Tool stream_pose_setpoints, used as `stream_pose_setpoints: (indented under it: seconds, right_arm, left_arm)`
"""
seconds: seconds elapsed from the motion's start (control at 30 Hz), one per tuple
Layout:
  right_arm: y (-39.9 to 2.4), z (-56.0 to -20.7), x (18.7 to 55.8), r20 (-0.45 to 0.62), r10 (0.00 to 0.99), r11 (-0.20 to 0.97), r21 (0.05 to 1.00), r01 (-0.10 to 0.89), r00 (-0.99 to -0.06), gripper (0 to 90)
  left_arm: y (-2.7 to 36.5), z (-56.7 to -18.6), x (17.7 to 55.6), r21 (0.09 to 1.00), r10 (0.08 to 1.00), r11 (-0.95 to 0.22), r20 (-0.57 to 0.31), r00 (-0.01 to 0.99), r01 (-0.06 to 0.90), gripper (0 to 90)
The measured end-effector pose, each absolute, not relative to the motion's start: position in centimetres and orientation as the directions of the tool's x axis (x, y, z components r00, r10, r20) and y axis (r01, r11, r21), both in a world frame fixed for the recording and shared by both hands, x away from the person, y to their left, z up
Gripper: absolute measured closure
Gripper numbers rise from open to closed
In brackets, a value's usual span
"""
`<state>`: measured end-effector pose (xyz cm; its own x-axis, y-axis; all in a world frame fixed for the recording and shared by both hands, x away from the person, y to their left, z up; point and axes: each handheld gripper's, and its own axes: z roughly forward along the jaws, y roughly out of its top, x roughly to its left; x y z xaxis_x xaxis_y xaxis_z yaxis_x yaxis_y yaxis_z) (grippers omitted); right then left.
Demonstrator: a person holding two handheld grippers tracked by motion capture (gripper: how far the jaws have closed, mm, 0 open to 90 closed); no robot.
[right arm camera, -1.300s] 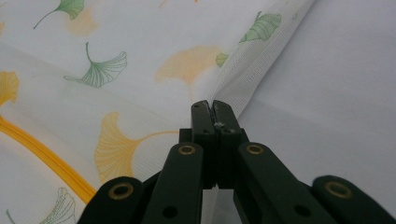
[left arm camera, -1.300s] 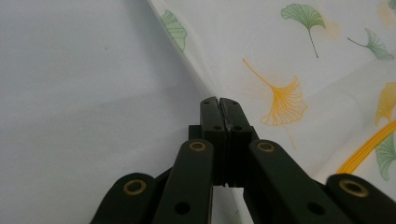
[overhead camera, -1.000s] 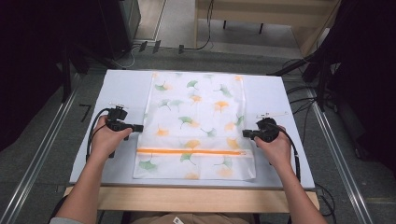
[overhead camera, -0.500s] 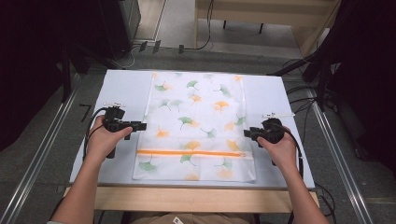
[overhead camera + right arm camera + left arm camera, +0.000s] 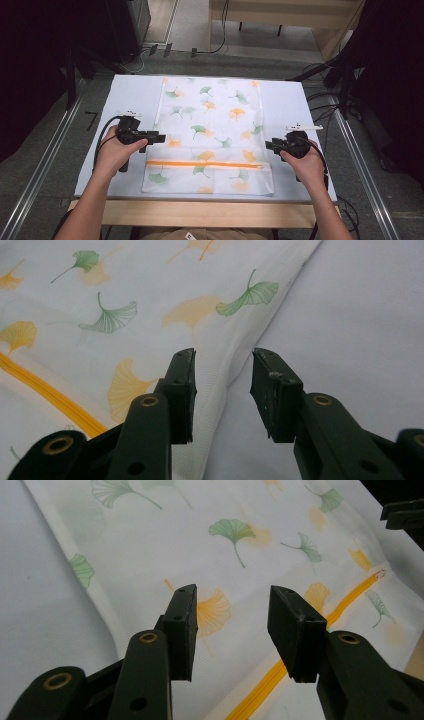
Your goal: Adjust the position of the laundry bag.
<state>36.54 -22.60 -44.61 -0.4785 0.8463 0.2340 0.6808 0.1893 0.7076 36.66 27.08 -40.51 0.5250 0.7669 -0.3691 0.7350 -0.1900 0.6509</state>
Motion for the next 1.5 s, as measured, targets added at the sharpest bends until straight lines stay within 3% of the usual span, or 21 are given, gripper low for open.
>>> stream_pose_setpoints:
  seconds: [0.93,1.5]
  right_arm:
    - [-22.6,-44.9,32.3,0.265,0.825,0.254,0.614,0.747,-0.499,70.2]
    - [-23.0,-45.8,30.9,0.207,0.820,0.325,0.599,0.731,-0.534,63.9]
  left_arm:
    - [21.8,-39.9,36.8,0.665,0.662,-0.291,-0.379,0.646,0.688,55.6]
    - [19.8,-40.1,37.6,0.662,0.628,-0.325,-0.382,0.678,0.675,55.7]
